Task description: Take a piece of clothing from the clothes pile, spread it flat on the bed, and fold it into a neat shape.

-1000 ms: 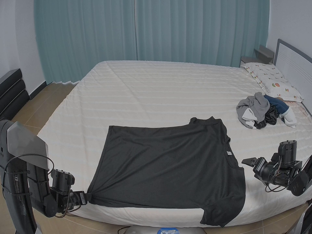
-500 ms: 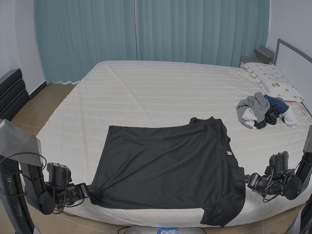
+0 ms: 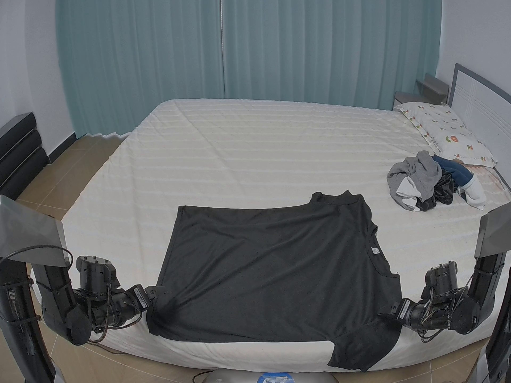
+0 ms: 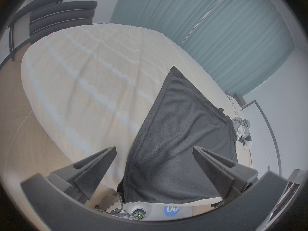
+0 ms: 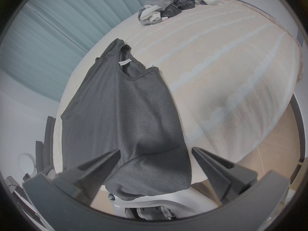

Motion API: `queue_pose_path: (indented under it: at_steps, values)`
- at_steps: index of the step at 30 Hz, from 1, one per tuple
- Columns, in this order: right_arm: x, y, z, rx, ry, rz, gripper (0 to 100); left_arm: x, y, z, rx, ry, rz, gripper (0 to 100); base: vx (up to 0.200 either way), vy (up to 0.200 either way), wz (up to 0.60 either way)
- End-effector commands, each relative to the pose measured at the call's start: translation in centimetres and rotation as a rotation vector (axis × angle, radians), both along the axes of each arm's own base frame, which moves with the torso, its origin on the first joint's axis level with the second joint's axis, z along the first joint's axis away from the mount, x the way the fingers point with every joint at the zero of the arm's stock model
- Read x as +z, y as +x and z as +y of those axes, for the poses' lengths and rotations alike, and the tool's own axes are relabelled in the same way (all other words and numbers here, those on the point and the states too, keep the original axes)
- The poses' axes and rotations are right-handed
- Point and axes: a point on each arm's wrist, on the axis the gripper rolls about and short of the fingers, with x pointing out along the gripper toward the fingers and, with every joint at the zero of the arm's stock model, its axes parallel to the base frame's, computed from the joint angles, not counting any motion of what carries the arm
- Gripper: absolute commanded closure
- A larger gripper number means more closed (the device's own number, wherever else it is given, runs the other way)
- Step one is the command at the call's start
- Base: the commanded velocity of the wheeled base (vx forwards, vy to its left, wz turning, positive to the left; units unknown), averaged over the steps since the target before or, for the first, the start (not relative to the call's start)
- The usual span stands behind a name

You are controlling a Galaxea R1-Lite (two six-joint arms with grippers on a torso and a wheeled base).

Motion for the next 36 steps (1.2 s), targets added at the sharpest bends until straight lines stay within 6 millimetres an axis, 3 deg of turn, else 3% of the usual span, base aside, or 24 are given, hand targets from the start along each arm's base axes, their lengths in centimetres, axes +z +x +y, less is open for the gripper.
queue_pose_path:
  at_steps: [1,22,36]
  values:
    - [-1.1,-0.3,0.0,-0.002,-0.02,0.047,100,-0.3,0.2,0.0,0.002,-0.001,0.005,0,0.0,0.0,0.0]
    - [0.3,-1.7,-1.8,-0.009,-0.159,0.007,100,-0.6,0.1,-0.2,-0.006,0.001,0.019,0,0.0,0.0,0.0]
    - [0.0,-2.2,-2.5,0.008,-0.198,0.034,100,-0.4,0.2,-0.2,-0.005,-0.004,0.008,0,0.0,0.0,0.0]
